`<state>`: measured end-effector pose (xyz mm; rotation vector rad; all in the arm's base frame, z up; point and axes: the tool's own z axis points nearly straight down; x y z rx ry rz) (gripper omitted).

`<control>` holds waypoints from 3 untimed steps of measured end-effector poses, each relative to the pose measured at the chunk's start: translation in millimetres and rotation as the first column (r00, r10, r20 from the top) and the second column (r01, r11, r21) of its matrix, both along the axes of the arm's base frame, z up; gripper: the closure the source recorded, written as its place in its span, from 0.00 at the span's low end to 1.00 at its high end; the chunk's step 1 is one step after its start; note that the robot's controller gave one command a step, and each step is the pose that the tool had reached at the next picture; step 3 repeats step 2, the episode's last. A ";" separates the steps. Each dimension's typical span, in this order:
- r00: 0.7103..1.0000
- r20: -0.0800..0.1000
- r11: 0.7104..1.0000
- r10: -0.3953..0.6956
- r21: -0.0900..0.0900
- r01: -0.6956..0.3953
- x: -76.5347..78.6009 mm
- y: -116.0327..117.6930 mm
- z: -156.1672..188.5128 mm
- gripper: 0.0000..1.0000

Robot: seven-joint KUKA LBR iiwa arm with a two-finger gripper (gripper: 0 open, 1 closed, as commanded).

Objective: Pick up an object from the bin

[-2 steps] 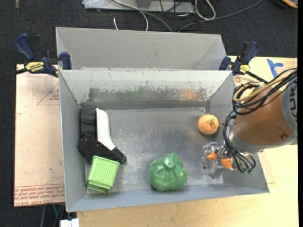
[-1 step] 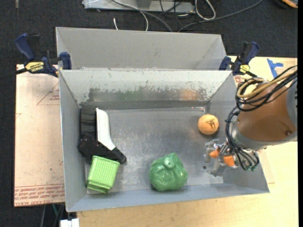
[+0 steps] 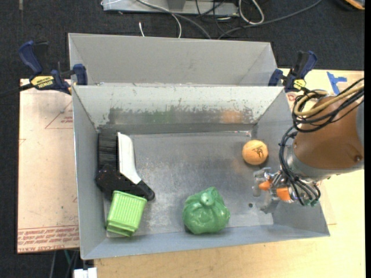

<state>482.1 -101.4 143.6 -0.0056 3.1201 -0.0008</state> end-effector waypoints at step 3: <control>1.000 0.002 1.000 0.001 0.000 -0.001 0.6 0.6 13.1 1.00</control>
Offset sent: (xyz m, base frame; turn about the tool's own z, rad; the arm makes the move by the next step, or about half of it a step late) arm 0.0006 0.0002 0.0095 -0.0007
